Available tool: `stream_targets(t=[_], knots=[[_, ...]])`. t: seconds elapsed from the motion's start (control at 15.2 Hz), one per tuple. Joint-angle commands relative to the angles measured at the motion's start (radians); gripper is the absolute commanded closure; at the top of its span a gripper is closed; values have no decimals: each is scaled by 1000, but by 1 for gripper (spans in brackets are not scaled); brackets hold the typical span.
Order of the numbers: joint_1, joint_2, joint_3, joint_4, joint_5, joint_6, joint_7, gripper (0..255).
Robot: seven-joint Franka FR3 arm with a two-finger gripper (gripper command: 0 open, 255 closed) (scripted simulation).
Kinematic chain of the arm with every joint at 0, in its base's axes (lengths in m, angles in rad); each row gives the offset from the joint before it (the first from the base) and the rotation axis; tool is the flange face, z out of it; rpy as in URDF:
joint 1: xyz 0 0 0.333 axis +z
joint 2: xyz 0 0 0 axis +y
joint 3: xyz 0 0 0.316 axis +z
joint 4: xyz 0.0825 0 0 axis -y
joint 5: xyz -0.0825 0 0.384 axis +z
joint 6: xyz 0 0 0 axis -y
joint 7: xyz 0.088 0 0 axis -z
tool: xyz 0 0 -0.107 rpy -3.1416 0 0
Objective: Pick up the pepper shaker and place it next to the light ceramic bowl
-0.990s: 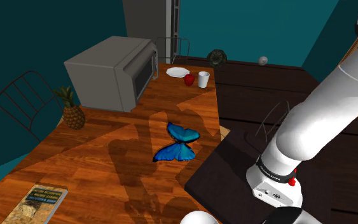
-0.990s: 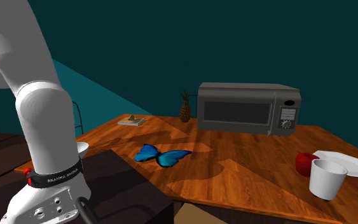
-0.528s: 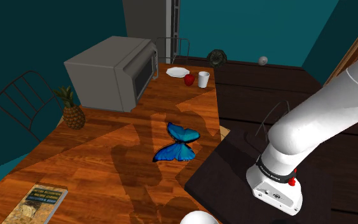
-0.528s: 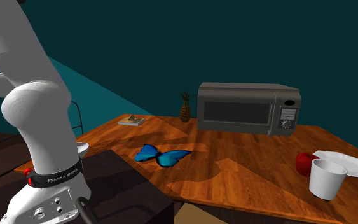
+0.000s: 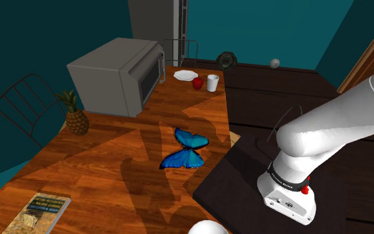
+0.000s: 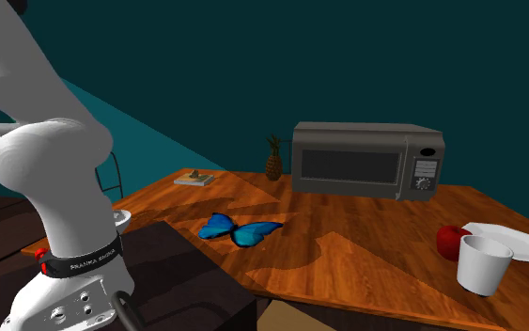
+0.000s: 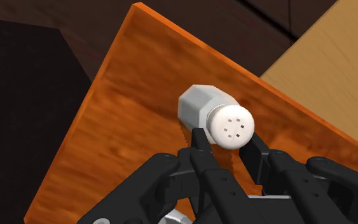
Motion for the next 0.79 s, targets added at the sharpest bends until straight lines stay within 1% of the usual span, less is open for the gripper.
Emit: stream_targets(t=[0.0, 0.33, 0.4, 0.73], knots=[[-12, -8, 16, 2, 16, 6, -10, 255], [-12, -8, 16, 2, 16, 6, -10, 255], [-12, -8, 16, 1, 16, 6, -10, 0], [-12, -8, 16, 1, 16, 6, -10, 0]])
